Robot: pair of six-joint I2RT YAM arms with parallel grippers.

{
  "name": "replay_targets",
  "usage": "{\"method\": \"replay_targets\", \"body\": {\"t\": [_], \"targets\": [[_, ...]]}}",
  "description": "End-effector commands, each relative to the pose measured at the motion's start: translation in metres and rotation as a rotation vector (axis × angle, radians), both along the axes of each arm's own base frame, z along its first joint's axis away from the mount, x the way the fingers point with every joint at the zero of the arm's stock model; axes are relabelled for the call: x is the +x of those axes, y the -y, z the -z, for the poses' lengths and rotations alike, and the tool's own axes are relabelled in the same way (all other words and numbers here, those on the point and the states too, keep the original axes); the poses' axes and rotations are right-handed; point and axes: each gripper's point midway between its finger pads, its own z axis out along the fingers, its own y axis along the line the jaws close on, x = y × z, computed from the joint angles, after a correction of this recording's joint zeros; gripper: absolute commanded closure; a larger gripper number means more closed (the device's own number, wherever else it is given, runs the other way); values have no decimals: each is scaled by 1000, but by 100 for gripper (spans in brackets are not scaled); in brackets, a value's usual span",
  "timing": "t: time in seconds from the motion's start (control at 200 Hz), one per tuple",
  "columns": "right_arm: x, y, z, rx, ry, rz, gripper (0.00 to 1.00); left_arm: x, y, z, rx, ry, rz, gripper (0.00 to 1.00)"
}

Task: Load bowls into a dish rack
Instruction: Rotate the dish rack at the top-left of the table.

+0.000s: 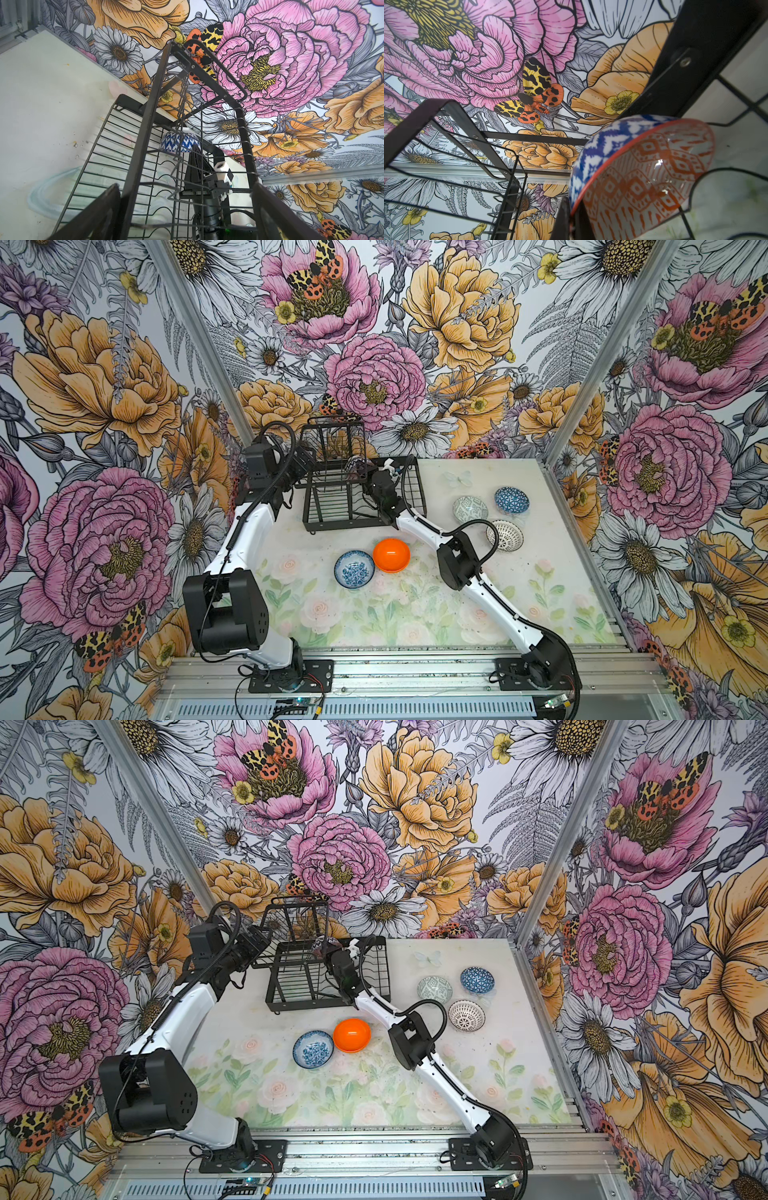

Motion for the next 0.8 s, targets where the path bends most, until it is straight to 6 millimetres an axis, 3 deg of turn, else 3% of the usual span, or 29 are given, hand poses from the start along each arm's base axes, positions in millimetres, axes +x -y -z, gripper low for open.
{"method": "replay_targets", "body": {"t": [0.0, 0.671, 0.791], "targets": [[-8, -7, -35, 51, 54, -32, 100, -10, 30, -16, -49, 37, 84, 1], [-17, -8, -24, 73, -80, 5, 100, -29, 20, -29, -29, 68, 62, 1], [-19, -9, -25, 75, -81, 7, 95, -34, 16, -30, -26, 74, 52, 1]]}}
